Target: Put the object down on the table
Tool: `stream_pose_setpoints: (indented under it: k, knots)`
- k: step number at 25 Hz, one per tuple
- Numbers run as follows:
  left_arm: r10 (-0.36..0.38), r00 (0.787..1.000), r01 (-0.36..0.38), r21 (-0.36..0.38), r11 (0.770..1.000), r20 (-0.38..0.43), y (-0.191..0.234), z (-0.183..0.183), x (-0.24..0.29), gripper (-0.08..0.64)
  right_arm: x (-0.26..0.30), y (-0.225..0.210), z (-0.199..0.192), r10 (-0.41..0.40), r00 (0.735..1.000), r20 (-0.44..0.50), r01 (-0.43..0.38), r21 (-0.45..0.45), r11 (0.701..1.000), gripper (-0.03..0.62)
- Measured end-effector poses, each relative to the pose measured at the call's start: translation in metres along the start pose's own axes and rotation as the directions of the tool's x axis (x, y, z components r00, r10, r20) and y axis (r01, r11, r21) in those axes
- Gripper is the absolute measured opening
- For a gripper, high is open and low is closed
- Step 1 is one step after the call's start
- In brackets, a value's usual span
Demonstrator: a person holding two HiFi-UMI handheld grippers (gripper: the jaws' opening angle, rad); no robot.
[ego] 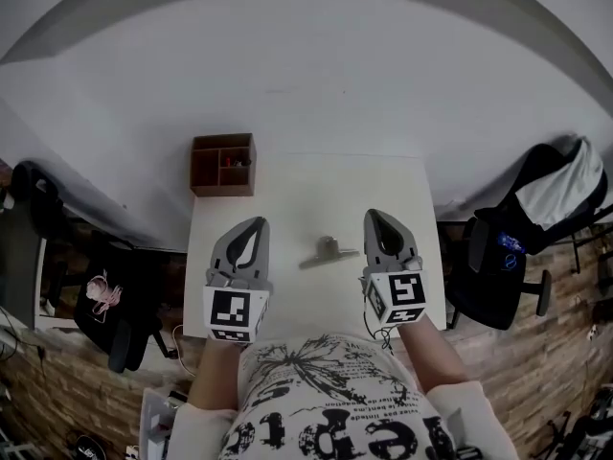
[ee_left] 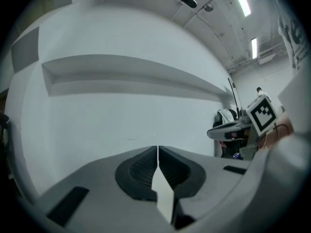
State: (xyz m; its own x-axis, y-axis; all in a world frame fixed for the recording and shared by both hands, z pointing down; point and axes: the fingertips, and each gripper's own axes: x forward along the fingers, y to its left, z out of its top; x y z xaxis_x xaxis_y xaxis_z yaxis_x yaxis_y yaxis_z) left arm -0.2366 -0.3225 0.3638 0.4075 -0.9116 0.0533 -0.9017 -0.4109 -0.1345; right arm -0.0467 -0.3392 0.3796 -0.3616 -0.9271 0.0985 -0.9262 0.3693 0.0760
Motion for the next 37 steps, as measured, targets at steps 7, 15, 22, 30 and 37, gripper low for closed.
stream_pose_setpoints:
  k: [7,15,22,30,37]
  knots:
    - [0.022,1.0,-0.022,-0.027,0.999,-0.006,-0.012,0.009,-0.005,0.012,-0.013,0.001,0.01,0.079,0.994,0.076,-0.08,0.01,0.997,-0.008]
    - [0.039,0.999,-0.039,-0.037,0.999,-0.003,-0.023,0.011,-0.012,0.012,-0.023,0.005,0.01,0.108,0.991,0.075,-0.109,0.012,0.994,-0.009]
    - [0.047,0.999,-0.047,-0.032,0.998,0.001,-0.028,0.01,-0.019,0.012,-0.032,0.005,0.012,0.114,0.99,0.084,-0.116,0.022,0.993,-0.009]
    - [0.05,0.999,-0.05,-0.033,0.998,0.007,-0.032,0.015,-0.02,0.012,-0.029,0.011,0.011,0.11,0.99,0.094,-0.116,0.068,0.991,-0.009]
    - [0.09,0.996,-0.091,-0.052,0.995,-0.009,-0.023,0.01,-0.02,0.012,-0.028,0.016,0.02,0.128,0.986,0.104,-0.132,0.032,0.991,-0.009]
